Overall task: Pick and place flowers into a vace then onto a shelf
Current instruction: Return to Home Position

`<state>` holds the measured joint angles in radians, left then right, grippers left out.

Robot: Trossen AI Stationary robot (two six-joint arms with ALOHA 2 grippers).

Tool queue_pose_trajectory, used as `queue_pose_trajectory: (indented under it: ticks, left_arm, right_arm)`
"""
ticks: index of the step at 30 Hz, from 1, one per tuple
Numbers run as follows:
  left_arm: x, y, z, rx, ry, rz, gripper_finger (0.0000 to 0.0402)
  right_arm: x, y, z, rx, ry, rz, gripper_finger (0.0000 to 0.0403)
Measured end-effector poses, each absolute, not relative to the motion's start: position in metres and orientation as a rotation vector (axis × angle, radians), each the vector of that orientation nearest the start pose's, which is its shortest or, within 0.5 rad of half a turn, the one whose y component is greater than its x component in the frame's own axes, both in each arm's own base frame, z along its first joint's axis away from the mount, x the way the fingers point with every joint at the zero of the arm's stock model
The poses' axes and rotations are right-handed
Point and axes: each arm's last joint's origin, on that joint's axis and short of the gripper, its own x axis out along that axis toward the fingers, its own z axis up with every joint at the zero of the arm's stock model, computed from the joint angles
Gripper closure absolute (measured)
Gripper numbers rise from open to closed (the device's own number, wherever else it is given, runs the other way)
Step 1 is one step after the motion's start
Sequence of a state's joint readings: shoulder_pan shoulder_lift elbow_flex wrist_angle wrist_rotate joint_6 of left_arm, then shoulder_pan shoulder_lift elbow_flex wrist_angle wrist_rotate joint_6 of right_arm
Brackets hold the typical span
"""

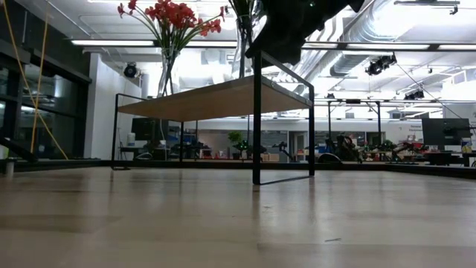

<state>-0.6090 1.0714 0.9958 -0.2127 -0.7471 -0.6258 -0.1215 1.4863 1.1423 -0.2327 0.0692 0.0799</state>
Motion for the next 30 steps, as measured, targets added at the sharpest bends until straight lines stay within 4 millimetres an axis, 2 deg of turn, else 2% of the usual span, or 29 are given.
queue_pose_trajectory:
  ticks: [9,22,30]
  left_arm:
    - [0.198,-0.114,0.351,-0.441,0.173,0.201,0.0016]
    - [0.198,-0.114,0.351,-0.437,0.178,0.203,0.0016]
    - [0.198,-0.115,0.350,-0.439,0.188,0.183,0.0016]
  right_arm:
    - [0.316,-0.041,0.303,0.085,0.533,-0.207,0.0131]
    - [0.290,-0.040,0.315,0.061,0.608,-0.281,0.0130]
    - [0.265,-0.036,0.329,0.090,0.627,-0.268,0.0130]
